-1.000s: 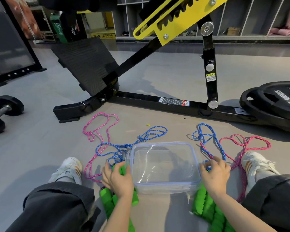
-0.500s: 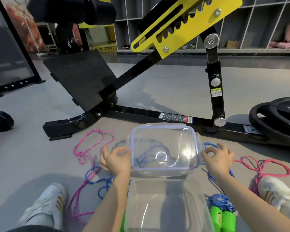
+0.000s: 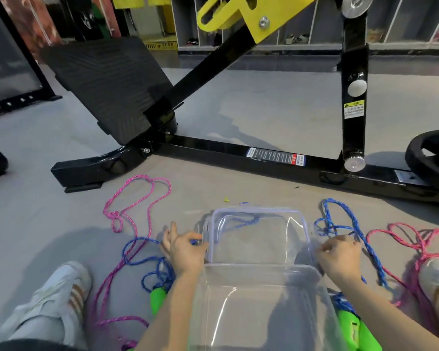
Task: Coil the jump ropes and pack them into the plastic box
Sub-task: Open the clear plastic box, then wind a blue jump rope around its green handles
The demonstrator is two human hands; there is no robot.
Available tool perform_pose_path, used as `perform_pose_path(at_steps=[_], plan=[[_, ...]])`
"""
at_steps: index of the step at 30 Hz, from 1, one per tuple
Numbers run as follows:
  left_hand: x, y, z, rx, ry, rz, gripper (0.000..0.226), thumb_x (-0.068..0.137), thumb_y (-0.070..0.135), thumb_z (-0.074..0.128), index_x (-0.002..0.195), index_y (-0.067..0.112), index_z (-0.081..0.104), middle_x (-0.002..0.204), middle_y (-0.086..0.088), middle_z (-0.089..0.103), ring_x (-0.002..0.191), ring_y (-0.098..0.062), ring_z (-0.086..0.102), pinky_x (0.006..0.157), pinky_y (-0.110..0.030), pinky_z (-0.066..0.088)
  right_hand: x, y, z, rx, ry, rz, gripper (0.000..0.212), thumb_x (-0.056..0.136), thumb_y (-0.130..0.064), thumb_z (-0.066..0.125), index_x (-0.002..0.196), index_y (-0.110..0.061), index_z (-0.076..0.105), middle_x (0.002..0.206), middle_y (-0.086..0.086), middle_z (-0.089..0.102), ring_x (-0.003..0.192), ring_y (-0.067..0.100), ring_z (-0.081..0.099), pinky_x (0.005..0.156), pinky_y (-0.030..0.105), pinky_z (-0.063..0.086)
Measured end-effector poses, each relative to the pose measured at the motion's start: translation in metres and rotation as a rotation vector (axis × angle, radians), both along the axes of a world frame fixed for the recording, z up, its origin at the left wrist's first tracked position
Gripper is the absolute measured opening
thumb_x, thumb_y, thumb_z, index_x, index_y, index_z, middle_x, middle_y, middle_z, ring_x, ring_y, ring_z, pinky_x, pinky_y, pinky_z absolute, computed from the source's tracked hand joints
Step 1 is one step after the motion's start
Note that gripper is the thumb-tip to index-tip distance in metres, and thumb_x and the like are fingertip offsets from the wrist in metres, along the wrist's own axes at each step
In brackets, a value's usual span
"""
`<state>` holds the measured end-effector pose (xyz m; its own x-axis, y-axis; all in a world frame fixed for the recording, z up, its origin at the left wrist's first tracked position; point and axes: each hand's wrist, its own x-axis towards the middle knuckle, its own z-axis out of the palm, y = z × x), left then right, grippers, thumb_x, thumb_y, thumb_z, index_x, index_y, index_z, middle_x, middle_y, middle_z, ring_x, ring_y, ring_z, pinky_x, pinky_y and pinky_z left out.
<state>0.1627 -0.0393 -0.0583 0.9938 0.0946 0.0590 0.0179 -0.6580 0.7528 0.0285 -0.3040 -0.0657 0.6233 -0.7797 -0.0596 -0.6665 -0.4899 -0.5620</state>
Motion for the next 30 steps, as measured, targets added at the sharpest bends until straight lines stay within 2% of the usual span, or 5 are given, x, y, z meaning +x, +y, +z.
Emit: perform_pose_path(at_steps=[5,9,20,23,30], plan=[[-0.014,0.005,0.004,0.137,0.067,-0.107,0.035,0.076,0.022,0.075,0.059,0.037,0.049,0.158,0.000,0.018,0.146,-0.018,0.005,0.111,-0.028,-0.009,-0.011,-0.003,0.004,-0.056,0.190,0.025,0.025,0.078,-0.016,0.057,0.061,-0.005,0.071,0.102,0.014,0.060,0.106,0.032,0.039,0.090,0.034,0.026],[-0.019,0.007,-0.001,0.176,0.073,-0.073,0.008,0.085,0.029,0.066,0.092,0.028,0.072,0.159,-0.004,0.015,0.146,-0.019,0.001,0.115,-0.033,-0.006,-0.013,0.003,0.003,-0.123,0.245,0.064,0.031,0.090,-0.023,0.048,0.084,-0.007,0.073,0.105,0.015,0.054,0.099,0.029,0.035,0.086,0.035,0.032],[-0.078,0.027,0.019,0.153,0.043,-0.136,0.049,0.096,0.052,0.040,0.134,0.025,0.055,0.159,-0.010,0.015,0.147,-0.020,0.000,0.117,-0.039,-0.008,-0.061,0.045,0.042,-0.023,0.024,0.162,0.042,0.098,-0.029,0.030,0.111,-0.004,0.061,0.118,0.023,0.059,0.105,0.035,0.043,0.089,0.037,0.029],[-0.121,0.039,0.019,0.174,-0.028,-0.198,0.088,0.075,0.069,0.013,0.139,0.021,0.048,0.156,-0.009,0.025,0.147,-0.021,0.006,0.115,-0.038,-0.010,-0.094,0.066,0.034,-0.076,0.046,0.143,0.045,0.098,-0.037,0.032,0.127,-0.010,0.053,0.123,0.017,0.059,0.116,0.035,0.046,0.098,0.043,0.031],[-0.181,0.057,0.006,0.517,-0.037,-0.401,0.088,0.086,0.076,0.023,0.126,0.008,0.061,0.130,-0.012,0.059,0.129,-0.024,0.033,0.110,-0.042,0.007,-0.148,0.120,0.025,-0.273,0.276,0.300,0.103,0.081,-0.074,-0.002,0.136,0.001,0.044,0.138,0.012,0.049,0.131,0.034,0.042,0.111,0.038,-0.014]])
